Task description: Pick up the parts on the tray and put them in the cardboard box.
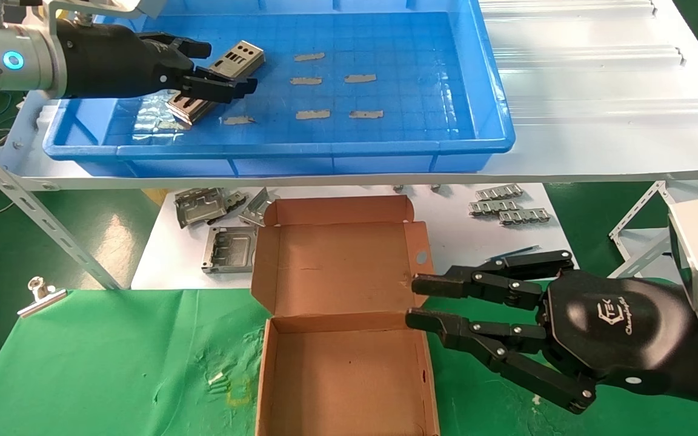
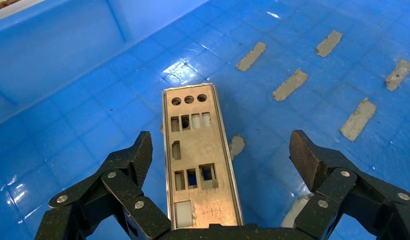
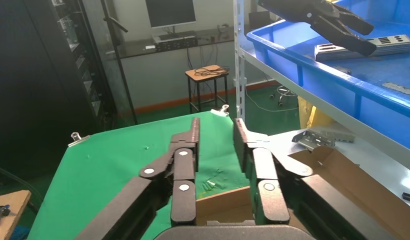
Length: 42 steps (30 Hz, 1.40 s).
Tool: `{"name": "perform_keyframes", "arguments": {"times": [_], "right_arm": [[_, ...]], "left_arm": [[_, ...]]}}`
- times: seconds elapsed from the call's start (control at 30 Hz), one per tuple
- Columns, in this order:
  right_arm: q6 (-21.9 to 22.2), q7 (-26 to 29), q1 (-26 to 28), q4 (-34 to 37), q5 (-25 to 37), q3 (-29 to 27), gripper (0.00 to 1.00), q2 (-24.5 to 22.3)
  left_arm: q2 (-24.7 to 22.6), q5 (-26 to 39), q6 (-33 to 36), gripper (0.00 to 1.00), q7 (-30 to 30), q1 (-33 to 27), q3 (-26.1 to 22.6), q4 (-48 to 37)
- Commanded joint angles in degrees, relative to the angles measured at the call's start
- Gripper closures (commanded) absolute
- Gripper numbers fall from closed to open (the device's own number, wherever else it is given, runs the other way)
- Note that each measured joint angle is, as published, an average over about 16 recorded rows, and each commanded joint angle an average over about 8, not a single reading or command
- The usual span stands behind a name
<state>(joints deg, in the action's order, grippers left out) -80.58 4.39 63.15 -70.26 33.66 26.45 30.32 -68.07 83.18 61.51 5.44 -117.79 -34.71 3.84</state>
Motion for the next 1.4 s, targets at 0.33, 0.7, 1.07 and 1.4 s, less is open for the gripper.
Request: {"name": "perform_keyframes", "arguments": {"times": [0.33,0.7,1.07,1.4], "right_arm": [[0.0,0.0,0.0,0.0,0.0,0.0,0.0,0.0],[0.0,0.0,0.0,0.0,0.0,0.0,0.0,0.0],[0.0,0.0,0.0,0.0,0.0,0.0,0.0,0.0],[0.0,0.0,0.0,0.0,0.0,0.0,0.0,0.0]], "left_arm": [[-1.1,-0.5,-2.2,1.0,0.1,-0.5,0.4,-2.9],[-1.4,-1.0,-2.7,1.0,1.6,-0.5,0.7,-4.1],[-1.4,-1.1,-4.0,1.0,1.7,-0.2,0.8,-4.0],[-1.4,-1.3,-5.1,0.98,1.2,-0.4,0.9,-3.6]]}}
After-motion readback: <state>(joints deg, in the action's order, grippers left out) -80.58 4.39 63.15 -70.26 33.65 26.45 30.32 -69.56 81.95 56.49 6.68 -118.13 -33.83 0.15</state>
